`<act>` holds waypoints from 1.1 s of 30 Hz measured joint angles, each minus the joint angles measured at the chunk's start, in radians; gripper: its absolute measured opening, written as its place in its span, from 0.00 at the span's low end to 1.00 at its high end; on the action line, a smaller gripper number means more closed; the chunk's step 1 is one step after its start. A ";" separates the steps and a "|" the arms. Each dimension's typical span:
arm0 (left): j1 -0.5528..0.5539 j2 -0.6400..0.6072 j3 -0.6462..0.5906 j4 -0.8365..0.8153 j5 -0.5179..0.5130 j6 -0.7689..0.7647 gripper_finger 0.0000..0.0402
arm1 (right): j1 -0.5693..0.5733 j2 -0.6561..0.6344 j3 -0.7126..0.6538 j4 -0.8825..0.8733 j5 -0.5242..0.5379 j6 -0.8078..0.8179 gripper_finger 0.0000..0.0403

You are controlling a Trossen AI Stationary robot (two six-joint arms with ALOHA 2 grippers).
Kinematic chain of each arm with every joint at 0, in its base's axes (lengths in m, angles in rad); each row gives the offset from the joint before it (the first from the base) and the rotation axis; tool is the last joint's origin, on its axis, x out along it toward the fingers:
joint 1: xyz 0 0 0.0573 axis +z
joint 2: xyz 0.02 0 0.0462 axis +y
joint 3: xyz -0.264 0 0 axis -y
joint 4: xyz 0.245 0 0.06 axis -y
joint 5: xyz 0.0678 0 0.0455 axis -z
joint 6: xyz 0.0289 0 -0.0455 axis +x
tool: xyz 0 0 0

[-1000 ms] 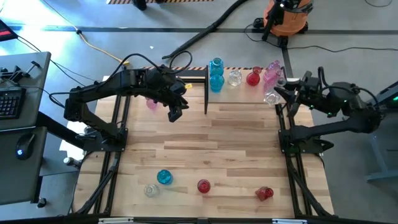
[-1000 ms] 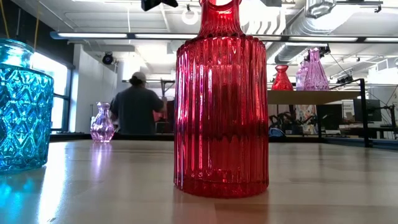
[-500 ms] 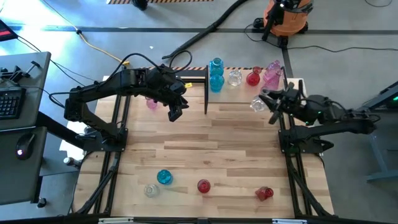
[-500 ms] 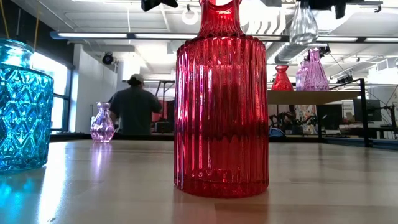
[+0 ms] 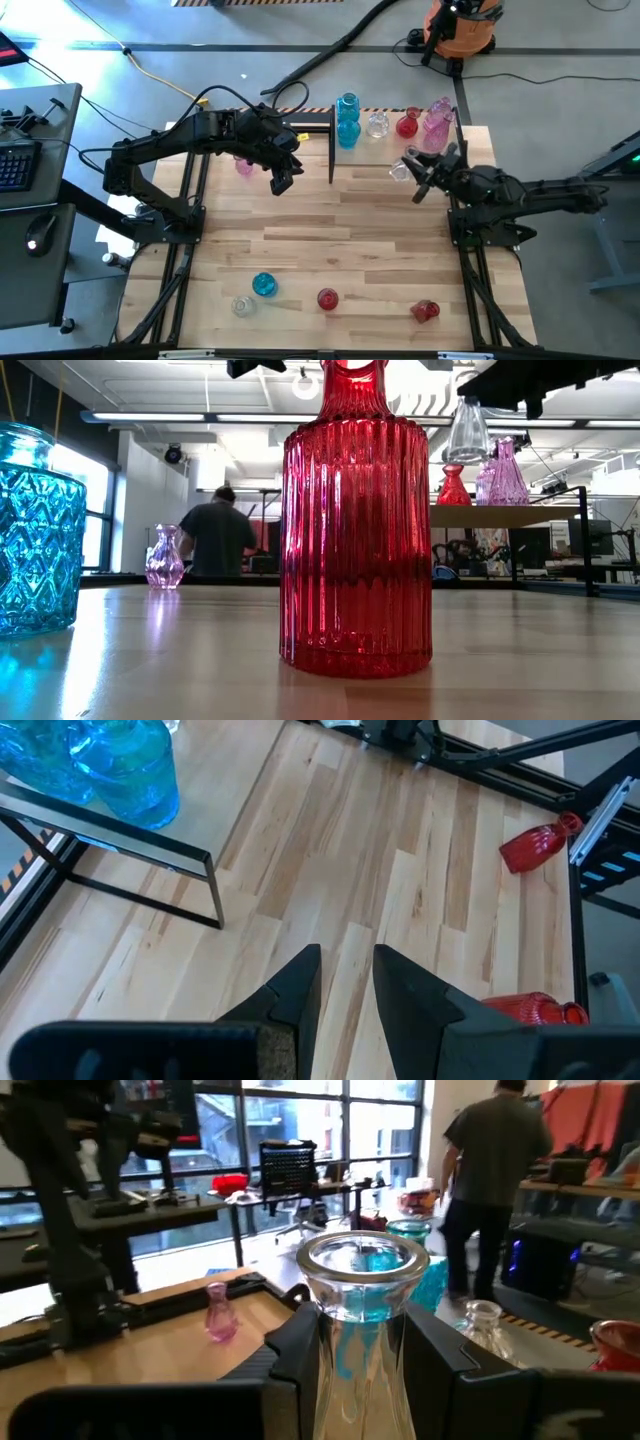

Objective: Sort vases onto shelf
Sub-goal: Put the top transparent vase on the shelf aligned with the other transparent vase

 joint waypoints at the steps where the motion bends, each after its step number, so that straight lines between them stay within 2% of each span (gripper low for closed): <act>1: 0.000 0.000 0.000 0.000 0.000 0.000 0.21 | 0.000 0.014 -0.006 0.027 0.011 -0.012 0.21; 9: 0.000 0.000 0.000 0.000 0.000 0.001 0.21 | 0.000 0.148 -0.017 0.184 0.082 -0.110 0.21; 13: 0.000 0.000 0.000 -0.001 0.000 0.001 0.21 | -0.009 0.216 -0.017 0.254 0.139 -0.104 0.21; 27: 0.000 0.000 0.000 -0.001 -0.001 0.001 0.21 | -0.097 0.453 -0.017 0.526 0.162 -0.095 0.21; 33: 0.000 0.000 0.000 -0.001 -0.001 0.001 0.21 | -0.136 0.503 -0.017 0.548 0.139 -0.083 0.21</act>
